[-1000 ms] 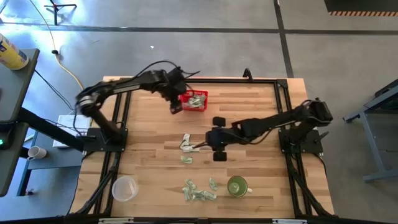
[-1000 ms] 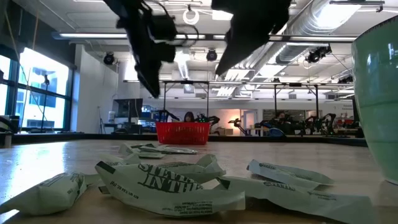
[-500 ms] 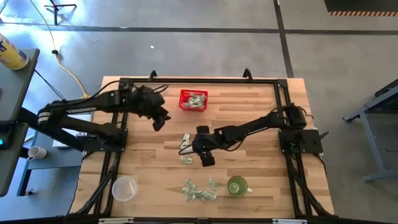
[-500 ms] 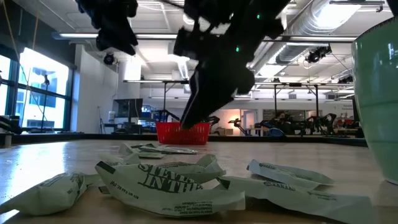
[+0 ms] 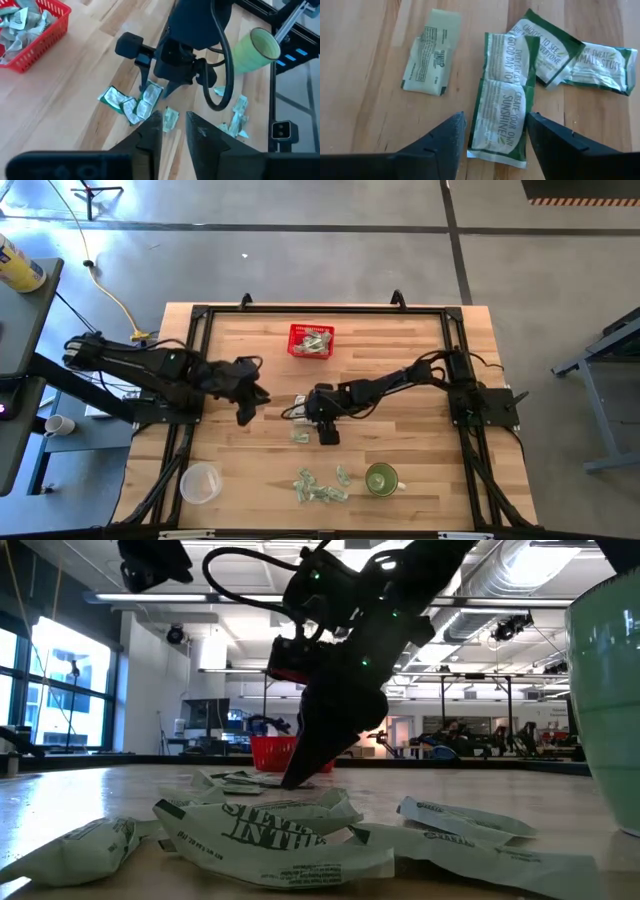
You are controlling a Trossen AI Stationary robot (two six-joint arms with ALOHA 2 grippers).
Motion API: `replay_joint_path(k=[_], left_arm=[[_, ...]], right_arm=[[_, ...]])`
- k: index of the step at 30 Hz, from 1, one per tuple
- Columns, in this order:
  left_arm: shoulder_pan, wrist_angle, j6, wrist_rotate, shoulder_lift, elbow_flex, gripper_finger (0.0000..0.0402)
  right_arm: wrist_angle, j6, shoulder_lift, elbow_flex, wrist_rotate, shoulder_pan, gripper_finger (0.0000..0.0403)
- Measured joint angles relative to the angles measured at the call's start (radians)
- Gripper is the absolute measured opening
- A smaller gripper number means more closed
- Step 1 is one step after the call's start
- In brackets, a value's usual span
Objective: Pick and place items into bin
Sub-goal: Put the green stevia packet into the red bin
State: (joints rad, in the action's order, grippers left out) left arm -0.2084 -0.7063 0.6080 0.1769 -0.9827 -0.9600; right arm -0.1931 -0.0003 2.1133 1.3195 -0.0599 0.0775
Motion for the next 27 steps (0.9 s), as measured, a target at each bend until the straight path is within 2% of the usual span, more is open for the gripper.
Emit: replay_joint_path(k=[3,6,13,16,20,23,25,27], left_arm=[[-0.028,-0.002,0.016,0.033,0.000,0.000,0.0107],[-0.030,-0.002,0.018,0.040,0.000,0.000,0.0097],[-0.028,-0.007,0.018,0.045,0.000,0.000,0.0084],[-0.028,-0.019,0.018,0.047,0.000,0.000,0.0083],[-0.028,-0.052,0.018,0.092,0.000,-0.001,0.0083],[-0.028,-0.069,-0.008,0.198,-0.008,0.013,0.0078],[-0.028,-0.062,-0.009,0.279,-0.012,0.052,0.0075],[-0.026,-0.010,-0.008,0.313,-0.020,0.101,0.0073]], right_arm=[[-0.003,0.000,0.007,0.000,0.035,0.001,0.0203],[-0.011,-0.011,0.002,-0.001,0.098,0.003,0.0177],[-0.101,-0.142,-0.039,-0.003,0.298,-0.028,0.0057],[-0.151,-0.159,-0.079,-0.010,0.337,-0.056,0.0013],[-0.124,-0.161,-0.180,-0.007,0.393,-0.118,0.0017],[-0.068,-0.173,-0.241,-0.005,0.428,-0.188,0.0022],[0.003,-0.198,-0.260,-0.005,0.413,-0.249,0.0017],[0.050,-0.208,-0.264,-0.004,0.359,-0.312,0.0007]])
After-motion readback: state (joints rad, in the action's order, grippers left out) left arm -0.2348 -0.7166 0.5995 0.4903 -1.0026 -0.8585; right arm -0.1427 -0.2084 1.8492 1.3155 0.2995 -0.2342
